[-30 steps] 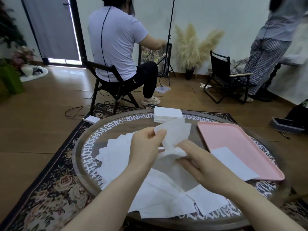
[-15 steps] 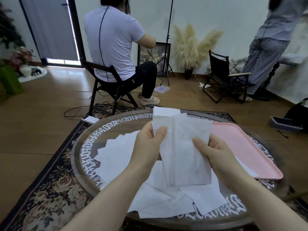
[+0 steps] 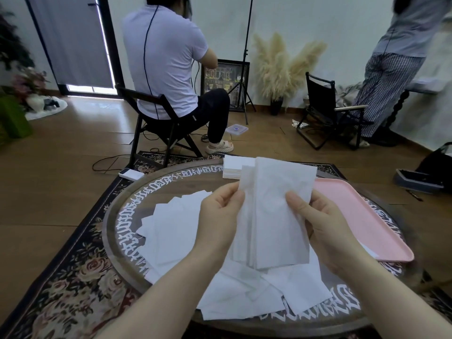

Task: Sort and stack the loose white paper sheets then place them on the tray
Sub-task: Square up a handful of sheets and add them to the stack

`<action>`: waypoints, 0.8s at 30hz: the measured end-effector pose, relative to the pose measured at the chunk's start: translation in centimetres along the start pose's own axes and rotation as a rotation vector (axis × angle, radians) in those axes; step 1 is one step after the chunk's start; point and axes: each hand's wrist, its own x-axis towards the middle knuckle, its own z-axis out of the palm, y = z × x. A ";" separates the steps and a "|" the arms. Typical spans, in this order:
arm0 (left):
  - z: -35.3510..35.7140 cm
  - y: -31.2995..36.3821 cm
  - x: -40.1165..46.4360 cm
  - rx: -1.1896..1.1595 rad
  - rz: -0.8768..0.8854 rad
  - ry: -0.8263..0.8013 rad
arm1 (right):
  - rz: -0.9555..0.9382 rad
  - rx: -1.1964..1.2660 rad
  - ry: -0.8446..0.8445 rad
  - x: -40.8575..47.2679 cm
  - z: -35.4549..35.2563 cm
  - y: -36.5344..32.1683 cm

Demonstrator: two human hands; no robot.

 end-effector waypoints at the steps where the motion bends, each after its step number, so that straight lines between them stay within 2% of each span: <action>1: 0.0 0.0 -0.1 -0.018 -0.031 -0.014 | -0.003 -0.006 -0.002 0.0 0.0 0.1; 12: 0.7 -0.3 -0.7 -0.191 -0.174 -0.029 | 0.023 -0.085 -0.001 -0.1 0.2 0.3; 24: 0.5 -0.1 -0.7 -0.217 -0.202 -0.092 | -0.028 -0.173 0.040 -0.1 0.4 0.5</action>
